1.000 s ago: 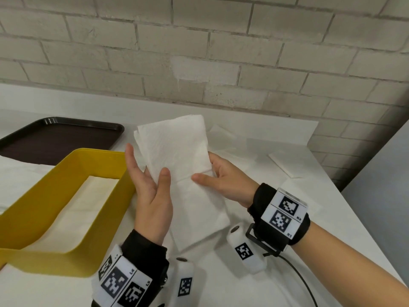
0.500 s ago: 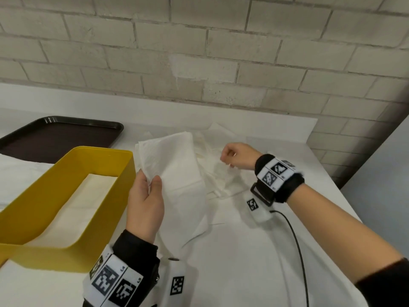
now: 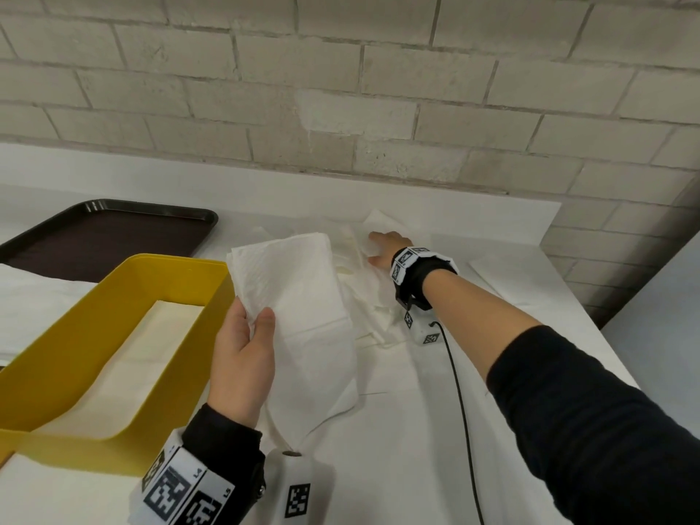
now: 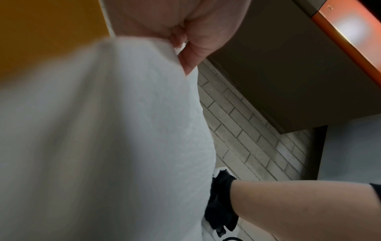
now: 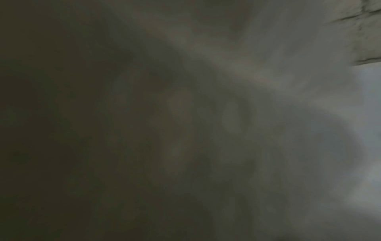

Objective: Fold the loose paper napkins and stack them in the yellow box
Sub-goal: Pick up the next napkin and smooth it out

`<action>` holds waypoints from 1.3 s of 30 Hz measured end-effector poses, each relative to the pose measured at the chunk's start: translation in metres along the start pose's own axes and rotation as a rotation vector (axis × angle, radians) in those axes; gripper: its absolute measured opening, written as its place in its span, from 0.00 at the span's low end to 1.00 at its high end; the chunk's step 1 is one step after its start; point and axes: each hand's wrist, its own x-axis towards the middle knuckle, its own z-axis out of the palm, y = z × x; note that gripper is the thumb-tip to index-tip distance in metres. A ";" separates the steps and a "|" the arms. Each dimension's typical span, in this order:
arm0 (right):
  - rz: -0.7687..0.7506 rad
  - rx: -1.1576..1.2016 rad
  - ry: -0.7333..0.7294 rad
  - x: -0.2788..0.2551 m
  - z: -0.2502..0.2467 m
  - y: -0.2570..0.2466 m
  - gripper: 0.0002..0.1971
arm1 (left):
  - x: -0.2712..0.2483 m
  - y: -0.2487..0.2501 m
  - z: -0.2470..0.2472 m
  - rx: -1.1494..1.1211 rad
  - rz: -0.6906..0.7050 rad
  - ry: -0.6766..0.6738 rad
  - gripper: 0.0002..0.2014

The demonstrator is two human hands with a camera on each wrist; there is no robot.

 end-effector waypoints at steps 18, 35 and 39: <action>-0.378 0.859 0.512 -0.143 -0.092 -0.026 0.04 | 0.009 -0.004 -0.004 0.080 0.197 -0.001 0.30; -0.463 0.858 0.482 -0.209 -0.044 -0.053 0.10 | -0.020 0.020 0.017 -0.085 0.215 -0.161 0.09; -0.498 0.641 0.728 -0.207 -0.037 -0.054 0.04 | -0.017 0.016 0.012 -0.067 0.212 -0.101 0.09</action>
